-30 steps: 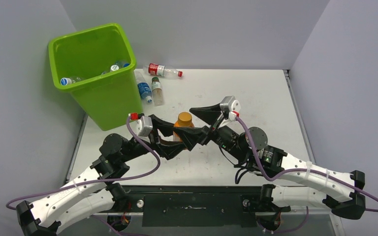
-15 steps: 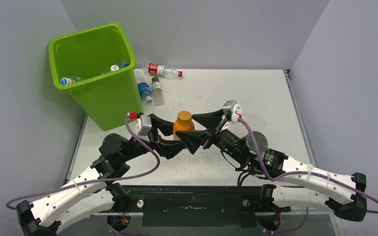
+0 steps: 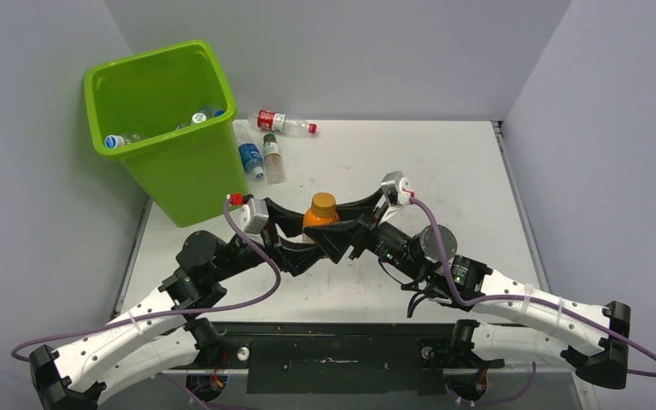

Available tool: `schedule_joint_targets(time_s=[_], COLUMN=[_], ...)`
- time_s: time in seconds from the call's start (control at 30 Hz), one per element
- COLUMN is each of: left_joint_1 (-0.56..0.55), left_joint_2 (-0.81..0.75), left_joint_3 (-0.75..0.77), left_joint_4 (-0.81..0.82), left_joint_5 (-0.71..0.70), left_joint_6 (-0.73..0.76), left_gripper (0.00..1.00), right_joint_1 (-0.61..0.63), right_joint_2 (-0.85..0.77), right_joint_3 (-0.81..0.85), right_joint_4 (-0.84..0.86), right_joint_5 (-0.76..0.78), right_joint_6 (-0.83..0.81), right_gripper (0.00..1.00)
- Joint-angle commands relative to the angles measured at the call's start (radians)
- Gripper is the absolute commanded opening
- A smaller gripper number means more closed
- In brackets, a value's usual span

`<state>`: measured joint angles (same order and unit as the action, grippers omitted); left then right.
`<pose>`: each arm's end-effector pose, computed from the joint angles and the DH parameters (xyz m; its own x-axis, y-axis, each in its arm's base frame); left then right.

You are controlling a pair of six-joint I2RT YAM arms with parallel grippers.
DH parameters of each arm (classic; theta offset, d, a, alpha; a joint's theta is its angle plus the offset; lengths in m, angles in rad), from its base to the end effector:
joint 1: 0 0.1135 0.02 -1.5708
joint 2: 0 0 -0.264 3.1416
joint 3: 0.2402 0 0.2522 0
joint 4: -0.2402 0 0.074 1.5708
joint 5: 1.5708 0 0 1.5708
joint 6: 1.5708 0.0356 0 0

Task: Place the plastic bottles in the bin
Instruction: Place the plastic bottle in the trash bin.

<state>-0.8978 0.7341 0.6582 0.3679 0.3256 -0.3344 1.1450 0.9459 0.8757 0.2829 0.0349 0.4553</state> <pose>0.1008 -0.1447 0.3626 -0.1363 -0.3278 -0.9348 0.9391 0.2577 -0.2273 0.0925 0.2010 0.3934 -0.3157 0.3679 -0.8746 -0.8431 0.3141 0.4364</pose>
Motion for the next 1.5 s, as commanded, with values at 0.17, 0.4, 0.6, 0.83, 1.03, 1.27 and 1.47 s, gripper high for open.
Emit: schedule_joint_targets(time_s=[0.17, 0.4, 0.6, 0.83, 1.03, 1.27, 1.47], left_joint_1=[-0.013, -0.012, -0.012, -0.012, -0.018, -0.023, -0.029], left_joint_2=[-0.05, -0.15, -0.155, 0.094, 0.178, 0.203, 0.203], left_joint_3=[0.051, 0.028, 0.134, 0.36, 0.381, 0.374, 0.35], left_joint_4=[0.106, 0.023, -0.04, -0.256, -0.3, -0.321, -0.297], left_joint_5=[-0.016, -0.075, -0.108, -0.003, 0.079, 0.086, 0.108], left_joint_6=[0.004, 0.0, -0.045, -0.057, -0.068, -0.06, -0.064], left_gripper=[0.31, 0.96, 0.99, 0.71, 0.78, 0.68, 0.47], right_joint_1=[-0.071, -0.073, -0.075, -0.074, -0.074, -0.073, -0.073], right_joint_2=[-0.027, -0.148, -0.194, -0.19, -0.183, -0.174, -0.18], right_joint_3=[-0.079, -0.118, -0.096, -0.078, -0.073, -0.078, -0.085], right_joint_4=[0.012, -0.032, -0.146, -0.171, -0.162, -0.144, -0.134], right_joint_5=[-0.056, -0.078, -0.172, -0.238, -0.23, -0.221, -0.207], right_joint_6=[0.049, -0.147, -0.276, -0.287, -0.28, -0.279, -0.277], right_gripper=[0.37, 0.05, 0.05, 0.05, 0.05, 0.05, 0.05])
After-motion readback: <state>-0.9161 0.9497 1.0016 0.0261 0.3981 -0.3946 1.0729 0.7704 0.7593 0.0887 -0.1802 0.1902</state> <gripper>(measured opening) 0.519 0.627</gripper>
